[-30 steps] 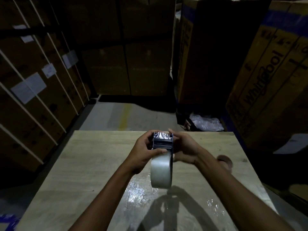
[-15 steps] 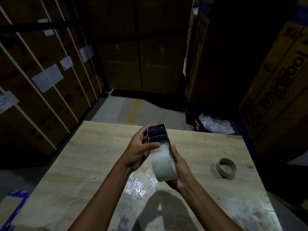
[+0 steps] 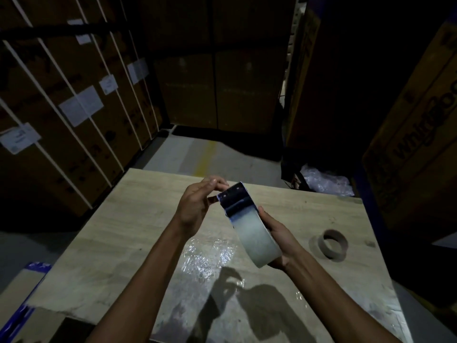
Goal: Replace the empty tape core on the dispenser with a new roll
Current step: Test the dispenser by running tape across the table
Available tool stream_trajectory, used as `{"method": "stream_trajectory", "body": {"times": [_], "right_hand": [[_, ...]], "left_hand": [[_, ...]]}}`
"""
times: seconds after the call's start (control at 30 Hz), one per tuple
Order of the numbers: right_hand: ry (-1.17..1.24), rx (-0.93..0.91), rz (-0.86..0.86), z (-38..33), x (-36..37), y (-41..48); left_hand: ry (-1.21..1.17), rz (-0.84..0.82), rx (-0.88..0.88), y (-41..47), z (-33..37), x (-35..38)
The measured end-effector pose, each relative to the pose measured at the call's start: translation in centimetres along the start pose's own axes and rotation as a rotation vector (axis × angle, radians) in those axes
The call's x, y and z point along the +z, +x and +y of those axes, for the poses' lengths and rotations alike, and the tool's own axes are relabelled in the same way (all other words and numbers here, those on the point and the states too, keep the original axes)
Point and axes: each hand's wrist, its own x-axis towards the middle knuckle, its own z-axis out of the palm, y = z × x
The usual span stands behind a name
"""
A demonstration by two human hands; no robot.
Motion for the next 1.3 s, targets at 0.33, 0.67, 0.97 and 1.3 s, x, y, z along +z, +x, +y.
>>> {"method": "stream_trajectory", "body": {"times": [0.33,0.67,0.97,1.3], "right_hand": [[-0.254,-0.061,0.071,-2.1,-1.7,0.0],[-0.631,-0.202,0.189,-3.1,-0.8,1.6],[-0.975,-0.35,0.377,-0.8,-1.8,3.2],[-1.497,-0.438,0.529,0.3,-3.1,4.6]], "left_hand": [[0.331,-0.289,0.008,1.3,1.5,-3.0],[0.379,-0.291,-0.12,2.1,0.0,-4.7],[0.474,-0.22,-0.398,2.8,-3.9,-6.1],[0.492,-0.212,-0.664,4.2,-8.2,-5.4]]}}
